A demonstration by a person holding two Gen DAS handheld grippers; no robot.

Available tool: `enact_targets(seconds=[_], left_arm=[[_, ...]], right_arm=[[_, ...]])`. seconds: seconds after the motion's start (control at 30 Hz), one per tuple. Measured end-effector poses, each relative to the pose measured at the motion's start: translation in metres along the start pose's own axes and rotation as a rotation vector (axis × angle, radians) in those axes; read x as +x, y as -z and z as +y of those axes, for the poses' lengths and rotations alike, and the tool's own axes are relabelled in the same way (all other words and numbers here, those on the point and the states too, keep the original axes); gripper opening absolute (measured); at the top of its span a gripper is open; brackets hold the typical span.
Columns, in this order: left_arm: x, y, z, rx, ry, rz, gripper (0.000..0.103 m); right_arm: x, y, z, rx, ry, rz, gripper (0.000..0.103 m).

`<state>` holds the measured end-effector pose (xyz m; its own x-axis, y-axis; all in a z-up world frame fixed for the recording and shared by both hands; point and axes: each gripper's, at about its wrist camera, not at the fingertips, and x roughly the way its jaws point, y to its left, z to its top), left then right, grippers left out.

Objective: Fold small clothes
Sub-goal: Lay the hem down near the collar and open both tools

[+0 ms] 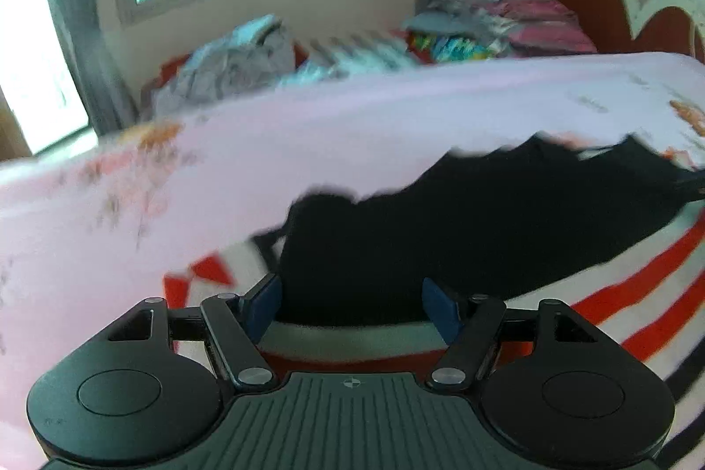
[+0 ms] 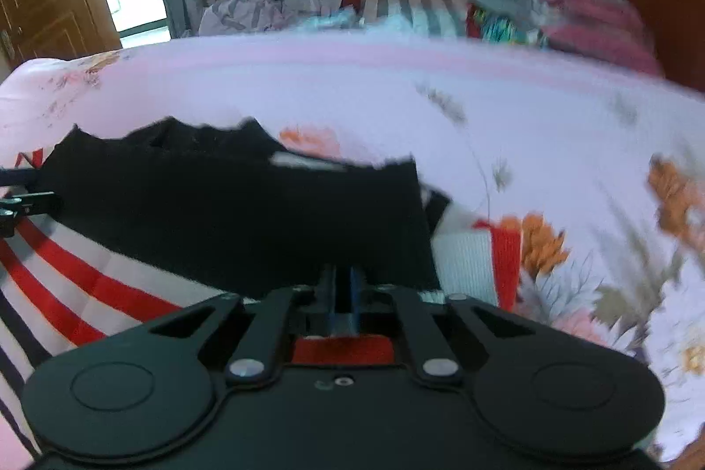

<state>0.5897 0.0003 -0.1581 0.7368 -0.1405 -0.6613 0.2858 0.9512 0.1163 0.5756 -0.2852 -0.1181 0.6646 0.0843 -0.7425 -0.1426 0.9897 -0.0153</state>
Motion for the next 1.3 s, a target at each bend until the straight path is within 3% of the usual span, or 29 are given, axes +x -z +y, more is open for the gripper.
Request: enact_targets(seconds=[0.03, 0.13, 0.27, 0.37, 0.53, 0.63, 0.73, 0.9, 0.97, 1.1, 1.2, 1.3], left_arm=[[-0.007, -0.001, -0.008, -0.002, 0.029, -0.022, 0.071], [-0.017, 0.0, -0.046, 0.035, 0.1, -0.028, 0.071], [-0.015, 0.013, -0.073, 0.052, 0.131, 0.019, 0.071], [-0.018, 0.025, -0.056, 0.008, 0.114, 0.039, 0.071], [-0.034, 0.056, 0.011, -0.11, 0.052, 0.042, 0.071], [-0.053, 0.065, 0.016, -0.14, 0.054, 0.005, 0.071], [-0.072, 0.066, -0.006, -0.122, 0.076, -0.036, 0.071], [-0.071, 0.063, -0.069, -0.027, 0.106, 0.0, 0.071], [-0.066, 0.069, -0.082, -0.007, 0.083, 0.038, 0.071], [-0.08, 0.079, -0.073, -0.024, 0.036, 0.044, 0.071], [-0.087, 0.087, -0.047, -0.061, -0.006, 0.058, 0.071], [-0.097, 0.105, -0.012, -0.102, -0.062, 0.064, 0.071]], right_arm=[[-0.006, 0.0, 0.016, -0.033, -0.03, -0.026, 0.042], [-0.003, 0.003, 0.05, -0.087, -0.124, -0.004, 0.036], [0.006, 0.017, 0.075, -0.143, -0.134, 0.039, 0.036], [-0.002, 0.024, 0.057, -0.114, -0.105, 0.05, 0.037], [-0.033, 0.054, -0.001, 0.001, -0.047, 0.075, 0.038], [-0.053, 0.061, 0.004, -0.013, -0.017, 0.045, 0.038], [-0.072, 0.056, 0.028, 0.002, -0.089, -0.027, 0.038], [-0.06, 0.06, 0.088, -0.089, -0.19, 0.024, 0.037], [-0.049, 0.072, 0.097, -0.102, -0.189, 0.081, 0.038], [-0.061, 0.086, 0.097, -0.141, -0.175, 0.084, 0.037], [-0.073, 0.087, 0.077, -0.119, -0.152, 0.078, 0.036], [-0.084, 0.101, 0.045, -0.075, -0.056, 0.073, 0.034]])
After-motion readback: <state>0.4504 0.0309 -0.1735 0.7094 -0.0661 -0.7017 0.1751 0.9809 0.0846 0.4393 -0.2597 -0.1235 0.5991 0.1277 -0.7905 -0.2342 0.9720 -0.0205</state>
